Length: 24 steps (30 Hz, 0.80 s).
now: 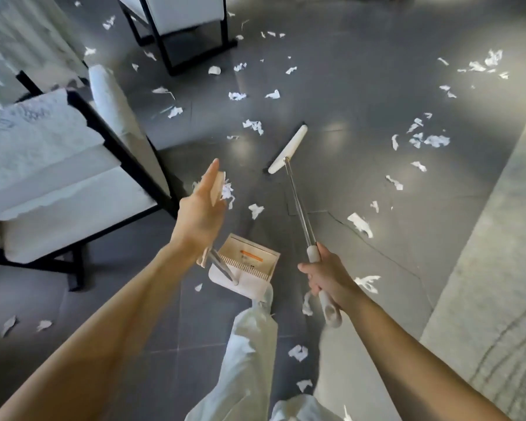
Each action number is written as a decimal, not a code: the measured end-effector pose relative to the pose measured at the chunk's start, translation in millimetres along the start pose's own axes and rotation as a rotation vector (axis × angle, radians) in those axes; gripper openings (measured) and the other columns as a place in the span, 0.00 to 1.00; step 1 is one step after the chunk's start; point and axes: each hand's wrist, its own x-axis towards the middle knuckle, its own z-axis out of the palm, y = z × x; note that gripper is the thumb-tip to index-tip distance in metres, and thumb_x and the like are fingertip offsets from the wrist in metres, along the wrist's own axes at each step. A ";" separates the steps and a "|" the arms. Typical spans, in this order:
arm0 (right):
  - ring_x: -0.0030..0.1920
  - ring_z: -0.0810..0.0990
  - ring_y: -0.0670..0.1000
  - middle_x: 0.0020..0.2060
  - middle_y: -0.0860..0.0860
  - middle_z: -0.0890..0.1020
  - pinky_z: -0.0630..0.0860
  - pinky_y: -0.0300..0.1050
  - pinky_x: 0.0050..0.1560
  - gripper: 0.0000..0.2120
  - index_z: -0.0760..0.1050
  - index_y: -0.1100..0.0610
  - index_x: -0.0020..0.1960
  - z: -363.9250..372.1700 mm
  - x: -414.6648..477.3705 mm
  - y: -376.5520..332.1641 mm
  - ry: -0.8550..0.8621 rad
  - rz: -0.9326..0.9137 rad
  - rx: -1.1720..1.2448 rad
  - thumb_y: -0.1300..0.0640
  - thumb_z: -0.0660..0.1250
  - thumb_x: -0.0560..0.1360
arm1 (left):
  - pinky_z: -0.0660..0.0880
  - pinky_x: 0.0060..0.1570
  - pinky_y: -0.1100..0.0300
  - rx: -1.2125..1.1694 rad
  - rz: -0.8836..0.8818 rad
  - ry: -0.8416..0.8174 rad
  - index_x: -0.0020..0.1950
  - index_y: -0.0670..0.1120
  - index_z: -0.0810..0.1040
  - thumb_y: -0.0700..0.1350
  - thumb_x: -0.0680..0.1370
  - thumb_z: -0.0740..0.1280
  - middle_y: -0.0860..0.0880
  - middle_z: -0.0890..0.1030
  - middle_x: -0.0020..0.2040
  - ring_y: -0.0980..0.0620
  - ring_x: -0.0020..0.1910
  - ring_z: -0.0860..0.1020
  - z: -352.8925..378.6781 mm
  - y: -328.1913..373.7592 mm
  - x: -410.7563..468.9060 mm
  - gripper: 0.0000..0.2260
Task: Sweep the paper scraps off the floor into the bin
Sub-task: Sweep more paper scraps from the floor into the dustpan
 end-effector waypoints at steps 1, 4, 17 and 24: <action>0.21 0.69 0.47 0.36 0.57 0.75 0.65 0.36 0.18 0.25 0.63 0.57 0.72 -7.0 26.9 -17.4 0.000 0.001 0.029 0.63 0.65 0.77 | 0.71 0.32 0.64 0.000 0.001 -0.017 0.74 0.67 0.54 0.42 0.80 0.57 0.46 0.77 0.52 0.51 0.31 0.73 5.9 8.8 28.7 0.28; 0.20 0.64 0.47 0.30 0.54 0.69 0.61 0.35 0.20 0.27 0.61 0.53 0.74 -27.0 101.8 -78.0 0.042 0.031 0.111 0.64 0.64 0.78 | 0.72 0.43 0.55 0.045 0.044 -0.066 0.74 0.63 0.56 0.42 0.79 0.55 0.46 0.78 0.56 0.43 0.40 0.75 23.7 32.7 117.7 0.27; 0.26 0.66 0.48 0.32 0.55 0.69 0.64 0.39 0.23 0.26 0.60 0.53 0.76 -170.7 374.0 -346.9 0.038 -0.086 0.174 0.65 0.61 0.80 | 0.78 0.50 0.51 -0.044 0.056 -0.018 0.75 0.64 0.56 0.39 0.79 0.58 0.43 0.79 0.56 0.38 0.46 0.79 109.1 202.8 503.2 0.30; 0.24 0.67 0.47 0.31 0.53 0.72 0.66 0.38 0.21 0.31 0.56 0.49 0.77 -275.1 554.1 -490.3 -0.027 -0.050 0.139 0.63 0.62 0.79 | 0.75 0.50 0.58 -0.078 0.019 0.038 0.75 0.64 0.56 0.38 0.78 0.59 0.50 0.74 0.67 0.45 0.50 0.79 165.4 312.2 717.2 0.31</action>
